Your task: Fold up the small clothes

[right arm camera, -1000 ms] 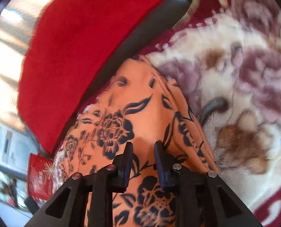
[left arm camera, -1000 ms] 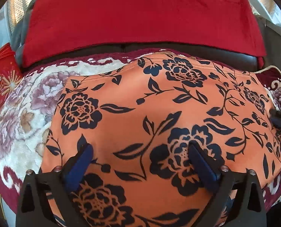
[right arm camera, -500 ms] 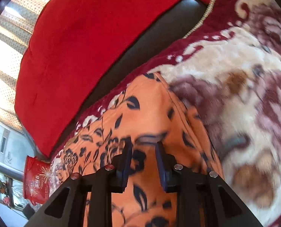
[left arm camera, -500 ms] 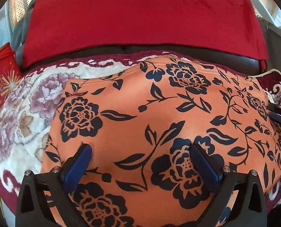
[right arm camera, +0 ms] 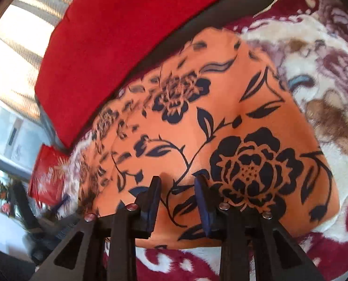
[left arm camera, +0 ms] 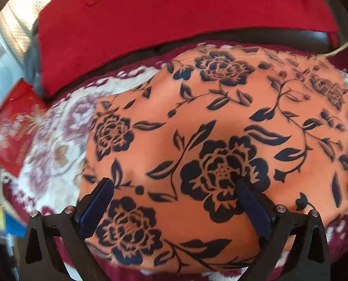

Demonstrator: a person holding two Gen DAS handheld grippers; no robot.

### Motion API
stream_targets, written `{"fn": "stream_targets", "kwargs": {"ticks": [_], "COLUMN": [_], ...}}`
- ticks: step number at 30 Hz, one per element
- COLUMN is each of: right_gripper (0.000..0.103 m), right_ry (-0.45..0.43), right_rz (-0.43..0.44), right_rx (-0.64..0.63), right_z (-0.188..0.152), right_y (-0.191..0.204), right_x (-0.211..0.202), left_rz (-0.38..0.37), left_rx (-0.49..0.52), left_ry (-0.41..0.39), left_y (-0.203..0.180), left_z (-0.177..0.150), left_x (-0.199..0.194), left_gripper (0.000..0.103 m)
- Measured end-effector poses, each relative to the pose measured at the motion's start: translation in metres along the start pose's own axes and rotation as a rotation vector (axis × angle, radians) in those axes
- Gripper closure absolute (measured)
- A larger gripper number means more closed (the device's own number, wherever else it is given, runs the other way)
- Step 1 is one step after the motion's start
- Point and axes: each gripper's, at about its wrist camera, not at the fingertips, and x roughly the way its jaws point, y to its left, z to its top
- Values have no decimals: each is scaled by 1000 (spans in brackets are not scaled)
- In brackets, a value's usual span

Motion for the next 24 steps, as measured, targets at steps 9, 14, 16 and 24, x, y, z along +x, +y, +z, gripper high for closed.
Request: {"fn": "stream_targets", "kwargs": {"ticks": [9,14,16,24], "right_gripper": [68,29,29,29], "right_ry": [-126,-252,-266,-291], "right_rz": [52,66,55,70], "right_rx": [-104,-99,-117,-101], "right_z": [-41,-65,-71,-80], "right_y": [11,8,12,14], "right_x": [-51,-85,-92,-98], "left_rz": [-96,-145,-140,-121], "left_rx": [-23,-57,-75,-187], "left_ry": [-129,-152,-161,-140], "left_y": [16,38,48,102], "left_z": [-15,-42,-52,-88], "left_x": [-73,-98,-102,-89], "left_gripper": [0,0,0,0]}}
